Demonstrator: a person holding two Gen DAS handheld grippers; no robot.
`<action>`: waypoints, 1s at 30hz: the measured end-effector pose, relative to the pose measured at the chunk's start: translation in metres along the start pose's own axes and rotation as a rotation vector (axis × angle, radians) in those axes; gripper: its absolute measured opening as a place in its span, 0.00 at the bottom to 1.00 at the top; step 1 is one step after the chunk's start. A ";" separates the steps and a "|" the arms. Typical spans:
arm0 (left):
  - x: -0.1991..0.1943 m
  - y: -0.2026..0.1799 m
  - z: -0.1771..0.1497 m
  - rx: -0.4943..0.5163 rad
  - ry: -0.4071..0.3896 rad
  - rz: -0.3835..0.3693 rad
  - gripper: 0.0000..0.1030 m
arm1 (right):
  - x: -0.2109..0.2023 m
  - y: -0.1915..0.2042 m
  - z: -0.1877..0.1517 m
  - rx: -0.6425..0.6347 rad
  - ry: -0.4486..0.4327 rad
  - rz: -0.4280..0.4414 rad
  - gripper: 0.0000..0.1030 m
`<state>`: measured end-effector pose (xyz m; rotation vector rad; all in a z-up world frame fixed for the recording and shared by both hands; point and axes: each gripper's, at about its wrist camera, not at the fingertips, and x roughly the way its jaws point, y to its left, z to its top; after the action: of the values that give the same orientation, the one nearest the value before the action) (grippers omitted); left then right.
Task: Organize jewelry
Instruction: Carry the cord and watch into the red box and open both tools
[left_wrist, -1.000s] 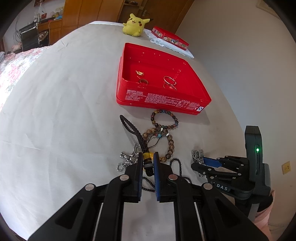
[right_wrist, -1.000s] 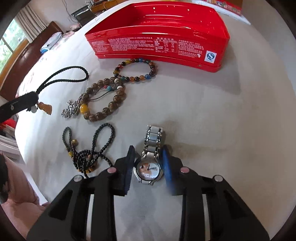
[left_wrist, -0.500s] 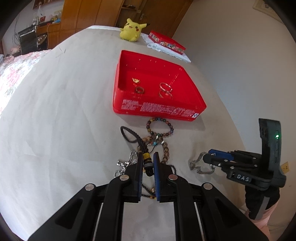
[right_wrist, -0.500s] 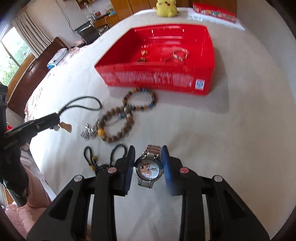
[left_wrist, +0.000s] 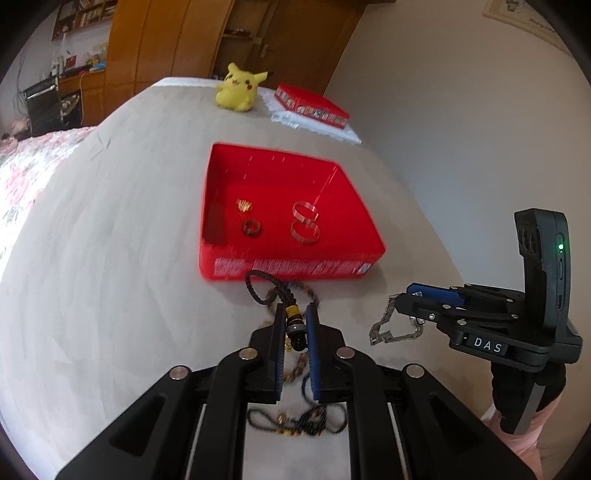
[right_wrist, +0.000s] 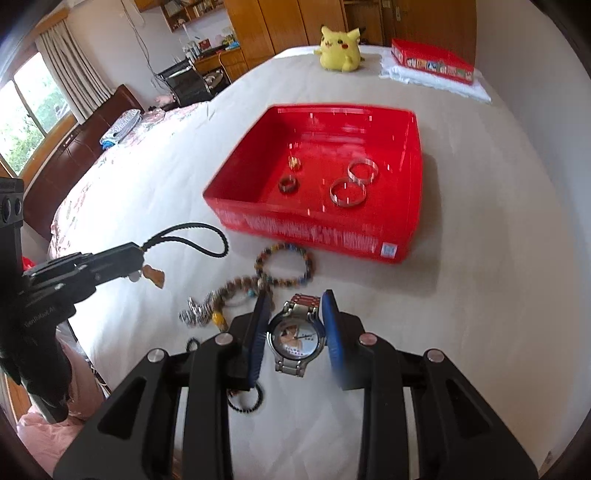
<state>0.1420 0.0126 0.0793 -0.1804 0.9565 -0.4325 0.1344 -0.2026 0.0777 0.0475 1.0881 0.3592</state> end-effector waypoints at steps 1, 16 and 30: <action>-0.002 -0.002 0.008 0.004 -0.013 -0.006 0.10 | -0.004 0.000 0.008 -0.003 -0.012 0.000 0.27; 0.094 0.002 0.133 0.010 -0.030 0.039 0.10 | 0.038 -0.038 0.140 0.042 -0.084 -0.040 0.27; 0.222 0.050 0.165 -0.070 0.151 0.116 0.12 | 0.172 -0.076 0.197 0.110 0.074 -0.058 0.28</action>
<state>0.4019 -0.0456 -0.0099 -0.1566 1.1258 -0.3092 0.3968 -0.1936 0.0063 0.1003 1.1793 0.2504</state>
